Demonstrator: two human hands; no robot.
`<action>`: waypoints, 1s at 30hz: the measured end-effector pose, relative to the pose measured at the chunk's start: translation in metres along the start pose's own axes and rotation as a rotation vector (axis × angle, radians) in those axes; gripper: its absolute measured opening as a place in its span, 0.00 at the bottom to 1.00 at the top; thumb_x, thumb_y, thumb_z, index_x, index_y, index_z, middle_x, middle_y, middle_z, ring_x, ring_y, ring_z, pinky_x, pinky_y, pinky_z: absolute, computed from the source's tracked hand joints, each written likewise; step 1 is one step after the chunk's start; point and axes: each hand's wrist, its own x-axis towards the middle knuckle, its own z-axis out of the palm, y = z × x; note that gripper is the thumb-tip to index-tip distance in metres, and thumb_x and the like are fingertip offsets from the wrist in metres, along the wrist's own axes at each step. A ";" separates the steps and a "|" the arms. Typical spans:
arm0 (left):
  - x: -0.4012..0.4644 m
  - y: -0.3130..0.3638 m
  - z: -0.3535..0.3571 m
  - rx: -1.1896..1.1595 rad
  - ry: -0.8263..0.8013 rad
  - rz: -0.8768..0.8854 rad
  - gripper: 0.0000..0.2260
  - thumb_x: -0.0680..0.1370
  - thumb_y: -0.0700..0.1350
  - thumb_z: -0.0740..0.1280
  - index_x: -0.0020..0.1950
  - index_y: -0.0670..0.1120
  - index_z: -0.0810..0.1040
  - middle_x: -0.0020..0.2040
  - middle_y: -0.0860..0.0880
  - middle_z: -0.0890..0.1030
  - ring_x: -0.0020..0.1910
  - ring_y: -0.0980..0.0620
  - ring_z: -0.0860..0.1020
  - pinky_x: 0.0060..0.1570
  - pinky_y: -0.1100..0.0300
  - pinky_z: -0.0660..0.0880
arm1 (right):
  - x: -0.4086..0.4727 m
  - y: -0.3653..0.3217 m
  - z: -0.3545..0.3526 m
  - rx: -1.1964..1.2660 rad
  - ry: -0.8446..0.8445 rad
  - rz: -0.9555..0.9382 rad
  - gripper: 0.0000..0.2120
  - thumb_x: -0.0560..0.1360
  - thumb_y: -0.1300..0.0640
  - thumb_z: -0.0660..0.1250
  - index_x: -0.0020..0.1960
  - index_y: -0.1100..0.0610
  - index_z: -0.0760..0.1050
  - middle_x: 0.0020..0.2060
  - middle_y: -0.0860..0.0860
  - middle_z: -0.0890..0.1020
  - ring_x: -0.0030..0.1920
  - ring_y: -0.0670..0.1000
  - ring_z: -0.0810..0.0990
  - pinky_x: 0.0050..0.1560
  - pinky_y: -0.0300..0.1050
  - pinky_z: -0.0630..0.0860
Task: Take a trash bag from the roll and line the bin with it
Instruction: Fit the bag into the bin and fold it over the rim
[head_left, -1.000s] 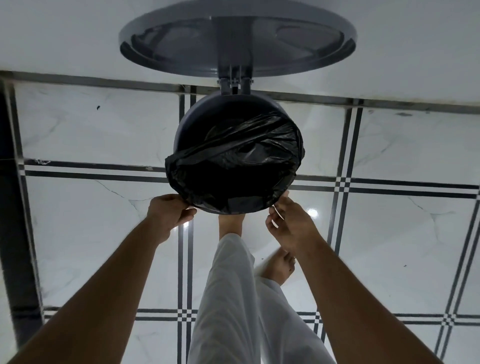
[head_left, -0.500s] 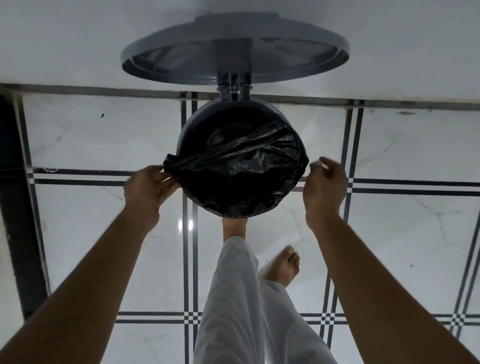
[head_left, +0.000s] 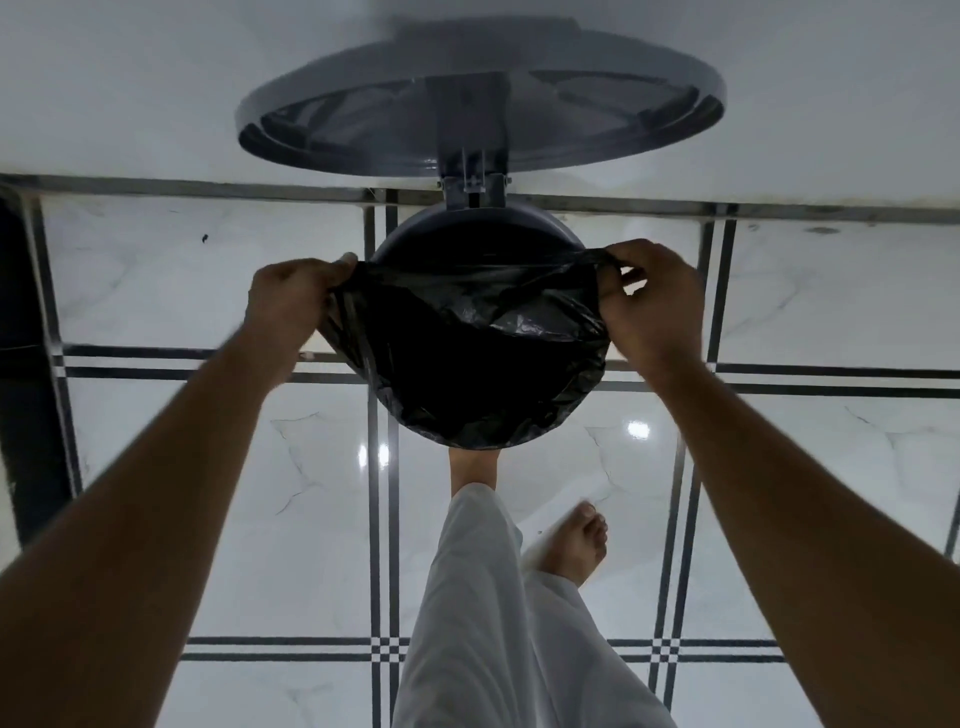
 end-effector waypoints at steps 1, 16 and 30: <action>0.011 0.003 -0.003 -0.022 -0.072 -0.029 0.22 0.73 0.58 0.79 0.47 0.38 0.86 0.40 0.47 0.84 0.39 0.49 0.81 0.48 0.54 0.76 | 0.008 0.003 -0.004 -0.019 -0.046 0.005 0.09 0.80 0.52 0.69 0.51 0.50 0.88 0.43 0.41 0.87 0.42 0.46 0.84 0.51 0.47 0.83; 0.028 0.018 -0.027 0.279 -0.582 -0.055 0.24 0.77 0.68 0.72 0.58 0.49 0.87 0.57 0.52 0.88 0.66 0.48 0.80 0.76 0.38 0.67 | 0.041 0.004 -0.029 0.389 -0.543 0.395 0.16 0.83 0.45 0.75 0.42 0.52 0.82 0.34 0.43 0.81 0.39 0.45 0.76 0.45 0.42 0.72; 0.035 0.039 0.015 -0.041 -0.408 0.036 0.09 0.83 0.52 0.72 0.50 0.48 0.86 0.48 0.51 0.86 0.48 0.53 0.84 0.54 0.54 0.77 | 0.049 -0.009 0.031 0.458 -0.220 0.541 0.20 0.88 0.44 0.66 0.42 0.53 0.84 0.43 0.50 0.86 0.46 0.51 0.83 0.54 0.46 0.81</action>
